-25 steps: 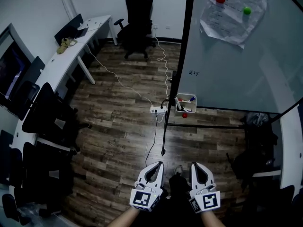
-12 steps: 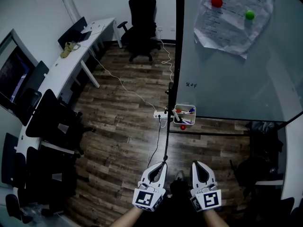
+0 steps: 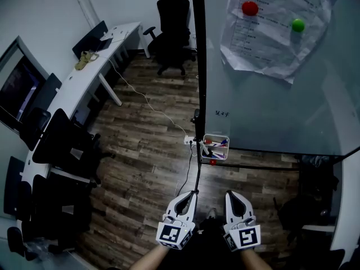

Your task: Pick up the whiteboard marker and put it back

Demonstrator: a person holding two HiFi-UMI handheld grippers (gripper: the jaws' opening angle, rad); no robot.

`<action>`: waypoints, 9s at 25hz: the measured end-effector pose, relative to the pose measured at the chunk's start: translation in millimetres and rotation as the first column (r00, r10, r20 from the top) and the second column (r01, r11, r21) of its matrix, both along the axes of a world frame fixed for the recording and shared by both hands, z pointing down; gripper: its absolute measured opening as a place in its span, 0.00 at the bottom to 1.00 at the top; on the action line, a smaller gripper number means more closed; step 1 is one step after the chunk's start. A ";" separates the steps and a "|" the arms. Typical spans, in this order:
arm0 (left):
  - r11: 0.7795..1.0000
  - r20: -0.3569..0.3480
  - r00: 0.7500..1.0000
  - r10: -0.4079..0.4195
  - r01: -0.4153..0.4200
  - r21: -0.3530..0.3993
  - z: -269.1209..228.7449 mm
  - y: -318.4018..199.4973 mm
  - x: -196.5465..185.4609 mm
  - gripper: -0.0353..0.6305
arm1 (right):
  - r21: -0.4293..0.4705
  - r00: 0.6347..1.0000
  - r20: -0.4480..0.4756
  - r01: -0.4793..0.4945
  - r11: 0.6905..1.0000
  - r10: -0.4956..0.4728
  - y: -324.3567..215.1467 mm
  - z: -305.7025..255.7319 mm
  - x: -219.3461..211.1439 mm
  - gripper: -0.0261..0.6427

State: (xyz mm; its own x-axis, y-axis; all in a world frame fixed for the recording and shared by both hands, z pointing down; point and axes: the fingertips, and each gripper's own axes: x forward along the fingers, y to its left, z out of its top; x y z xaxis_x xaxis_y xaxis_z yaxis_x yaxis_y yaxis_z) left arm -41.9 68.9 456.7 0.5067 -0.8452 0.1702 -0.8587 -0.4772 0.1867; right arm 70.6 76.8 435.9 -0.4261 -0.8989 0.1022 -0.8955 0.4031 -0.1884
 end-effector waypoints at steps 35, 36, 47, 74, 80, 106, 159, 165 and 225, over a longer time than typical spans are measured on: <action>0.996 0.025 0.998 0.057 -0.055 -0.067 36.6 -115.2 0.5 0.06 | -0.068 0.999 0.016 -0.034 0.997 0.035 -94.4 25.5 -14.5 0.06; 0.996 0.028 0.998 0.062 -0.060 -0.066 38.6 -117.4 1.7 0.06 | -0.066 0.998 0.030 -0.045 0.997 0.047 -98.0 23.8 -13.8 0.06; 0.991 0.011 0.996 0.088 -0.087 -0.099 57.0 -146.8 13.0 0.10 | -0.089 0.998 0.036 -0.053 0.995 0.056 -123.0 28.6 -9.6 0.06; 0.971 0.013 0.999 0.029 -0.025 -0.236 102.2 -198.9 25.5 0.23 | -0.112 0.998 0.030 -0.052 0.992 0.056 -161.1 39.4 14.7 0.06; 0.970 0.022 0.999 0.030 -0.024 -0.242 105.6 -201.1 25.6 0.22 | -0.105 0.998 0.029 -0.049 0.993 0.053 -163.8 39.1 13.4 0.06; 0.983 0.023 1.000 0.009 -0.004 -0.182 88.1 -188.6 30.4 0.17 | -0.083 0.998 0.015 -0.059 0.995 0.060 -145.1 30.0 20.2 0.06; 0.999 0.011 0.999 -0.049 0.049 0.012 -10.0 -35.6 18.5 0.16 | 0.037 1.000 0.000 -0.023 0.999 0.023 -17.2 -2.7 29.1 0.06; 0.999 0.012 0.999 -0.030 0.030 0.030 -17.0 -20.9 10.0 0.16 | 0.055 0.998 0.006 -0.057 0.997 0.057 -14.1 -5.8 27.7 0.06; 0.996 -0.100 0.991 0.085 -0.082 0.032 -13.2 -34.9 -44.3 0.16 | 0.004 0.982 -0.081 -0.172 0.985 0.172 -8.5 7.0 -27.1 0.06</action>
State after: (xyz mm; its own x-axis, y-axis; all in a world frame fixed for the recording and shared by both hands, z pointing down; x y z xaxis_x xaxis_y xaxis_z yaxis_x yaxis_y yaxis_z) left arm -86.2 33.9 443.5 0.5892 -0.8028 0.0914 -0.7930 -0.5529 0.2559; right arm 43.5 68.3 442.8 -0.2553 -0.9577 0.1327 -0.9638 0.2411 -0.1139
